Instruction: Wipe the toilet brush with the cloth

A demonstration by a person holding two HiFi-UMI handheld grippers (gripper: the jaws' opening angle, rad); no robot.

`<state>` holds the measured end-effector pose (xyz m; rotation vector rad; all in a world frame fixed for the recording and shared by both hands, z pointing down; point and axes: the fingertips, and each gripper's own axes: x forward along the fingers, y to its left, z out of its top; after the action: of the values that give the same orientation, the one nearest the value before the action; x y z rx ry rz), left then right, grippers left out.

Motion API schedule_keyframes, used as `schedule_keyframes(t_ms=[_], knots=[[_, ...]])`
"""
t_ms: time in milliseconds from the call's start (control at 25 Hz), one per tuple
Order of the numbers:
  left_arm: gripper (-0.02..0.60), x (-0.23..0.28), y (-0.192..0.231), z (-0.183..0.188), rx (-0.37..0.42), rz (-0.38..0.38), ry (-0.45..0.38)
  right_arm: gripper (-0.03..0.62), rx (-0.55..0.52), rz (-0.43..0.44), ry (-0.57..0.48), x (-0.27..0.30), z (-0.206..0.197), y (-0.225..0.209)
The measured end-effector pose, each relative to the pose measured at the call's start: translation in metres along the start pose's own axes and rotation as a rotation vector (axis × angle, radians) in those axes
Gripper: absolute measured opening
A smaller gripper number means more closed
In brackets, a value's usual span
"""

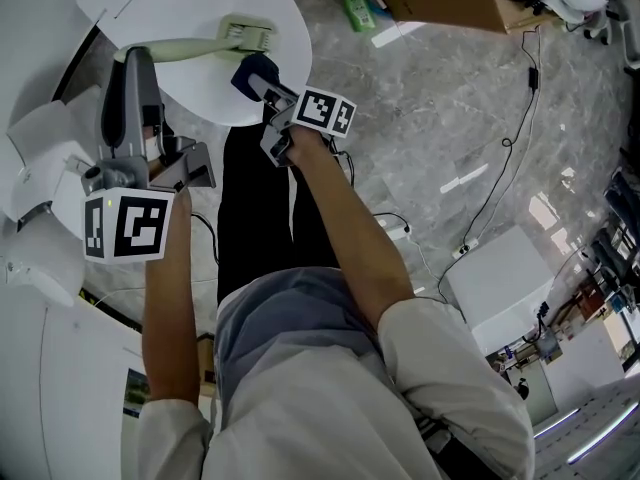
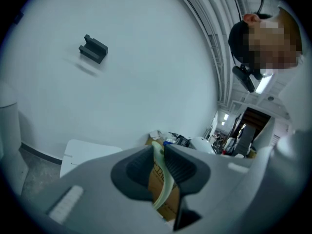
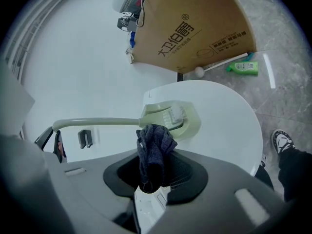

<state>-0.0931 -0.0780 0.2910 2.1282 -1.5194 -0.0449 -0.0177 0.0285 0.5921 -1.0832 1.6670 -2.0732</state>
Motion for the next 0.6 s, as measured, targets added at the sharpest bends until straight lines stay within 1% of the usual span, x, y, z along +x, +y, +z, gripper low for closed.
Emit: schedule_keyframes(t_ms=[280, 600], knots=[[0.000, -0.001, 0.001, -0.001, 0.006, -0.009, 0.006, 0.098, 0.008, -0.017, -0.007, 0.005, 0.001, -0.012], [0.000, -0.001, 0.001, -0.002, 0.013, -0.017, 0.009, 0.098, -0.042, -0.052, 0.033, 0.007, 0.003, -0.023]])
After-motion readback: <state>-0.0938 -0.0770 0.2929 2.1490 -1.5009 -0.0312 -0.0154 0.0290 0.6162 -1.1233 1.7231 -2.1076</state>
